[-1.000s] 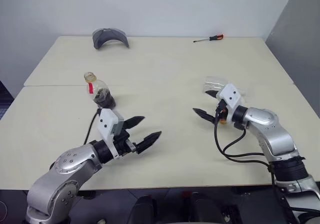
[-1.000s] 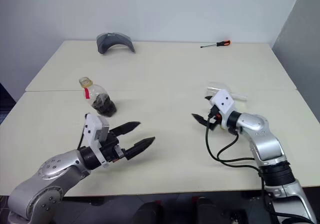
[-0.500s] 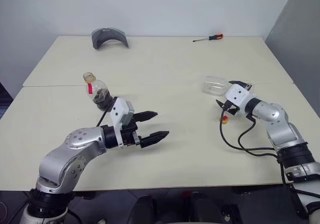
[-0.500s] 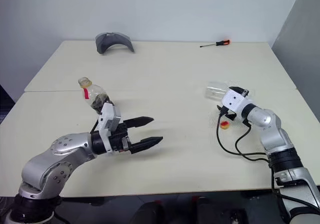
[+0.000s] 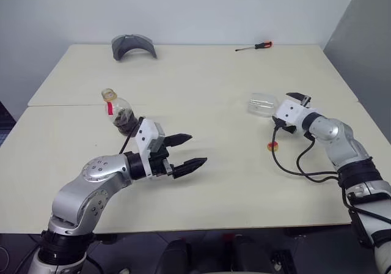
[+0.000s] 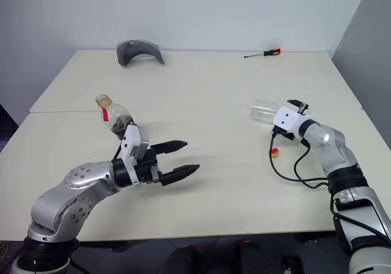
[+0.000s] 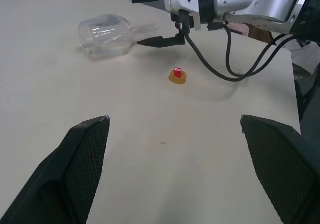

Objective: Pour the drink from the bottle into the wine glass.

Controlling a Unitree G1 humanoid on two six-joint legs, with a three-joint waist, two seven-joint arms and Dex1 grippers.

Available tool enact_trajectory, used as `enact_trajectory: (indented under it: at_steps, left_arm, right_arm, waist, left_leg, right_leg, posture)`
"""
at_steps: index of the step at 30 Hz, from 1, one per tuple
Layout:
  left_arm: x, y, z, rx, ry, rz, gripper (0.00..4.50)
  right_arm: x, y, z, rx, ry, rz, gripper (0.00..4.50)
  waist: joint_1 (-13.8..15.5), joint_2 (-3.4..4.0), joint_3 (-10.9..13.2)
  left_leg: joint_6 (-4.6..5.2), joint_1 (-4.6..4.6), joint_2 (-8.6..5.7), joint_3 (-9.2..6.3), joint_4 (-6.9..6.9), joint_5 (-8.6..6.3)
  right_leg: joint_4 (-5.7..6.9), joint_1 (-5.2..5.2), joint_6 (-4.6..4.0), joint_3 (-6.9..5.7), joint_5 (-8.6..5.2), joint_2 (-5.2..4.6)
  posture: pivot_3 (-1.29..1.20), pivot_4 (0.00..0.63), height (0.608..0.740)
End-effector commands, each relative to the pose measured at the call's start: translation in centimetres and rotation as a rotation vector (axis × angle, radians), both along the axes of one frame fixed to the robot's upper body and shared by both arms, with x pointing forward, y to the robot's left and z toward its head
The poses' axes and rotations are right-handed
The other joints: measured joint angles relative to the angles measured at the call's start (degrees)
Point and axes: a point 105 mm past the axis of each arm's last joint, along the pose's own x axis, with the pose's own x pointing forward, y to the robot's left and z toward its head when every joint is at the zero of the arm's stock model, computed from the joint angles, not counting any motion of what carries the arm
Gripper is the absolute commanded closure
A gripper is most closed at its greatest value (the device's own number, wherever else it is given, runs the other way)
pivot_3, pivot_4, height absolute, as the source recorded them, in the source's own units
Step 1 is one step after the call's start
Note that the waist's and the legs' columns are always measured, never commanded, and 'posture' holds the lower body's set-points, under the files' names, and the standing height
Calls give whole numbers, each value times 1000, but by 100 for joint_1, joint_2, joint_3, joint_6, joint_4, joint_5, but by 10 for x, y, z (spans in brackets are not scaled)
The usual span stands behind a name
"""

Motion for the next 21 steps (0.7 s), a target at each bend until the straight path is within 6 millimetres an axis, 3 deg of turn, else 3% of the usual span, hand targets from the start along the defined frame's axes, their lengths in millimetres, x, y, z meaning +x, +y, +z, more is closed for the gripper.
enact_trajectory:
  at_steps: [1, 21]
  left_arm:
    - [-1, -2, 10, -5, -42, -22, 28]
    - [4, 1, 16, 5, -55, -14, 28]
  right_arm:
    - [6, -3, 16, -44, -61, 4, 0]
    - [24, -22, 8, -138, -25, -91, 0]
  waist:
    - [-1, 0, 0]
    - [-13, 1, 0]
  left_leg:
    - [0, 0, 0, 0, 0, 0]
    - [-2, 2, 2, 14, 1, 1]
  right_leg:
    - [0, 0, 0, 0, 0, 0]
    - [1, -2, 0, 10, 0, 0]
  posture:
    - [0, 150, 740]
    - [0, 150, 740]
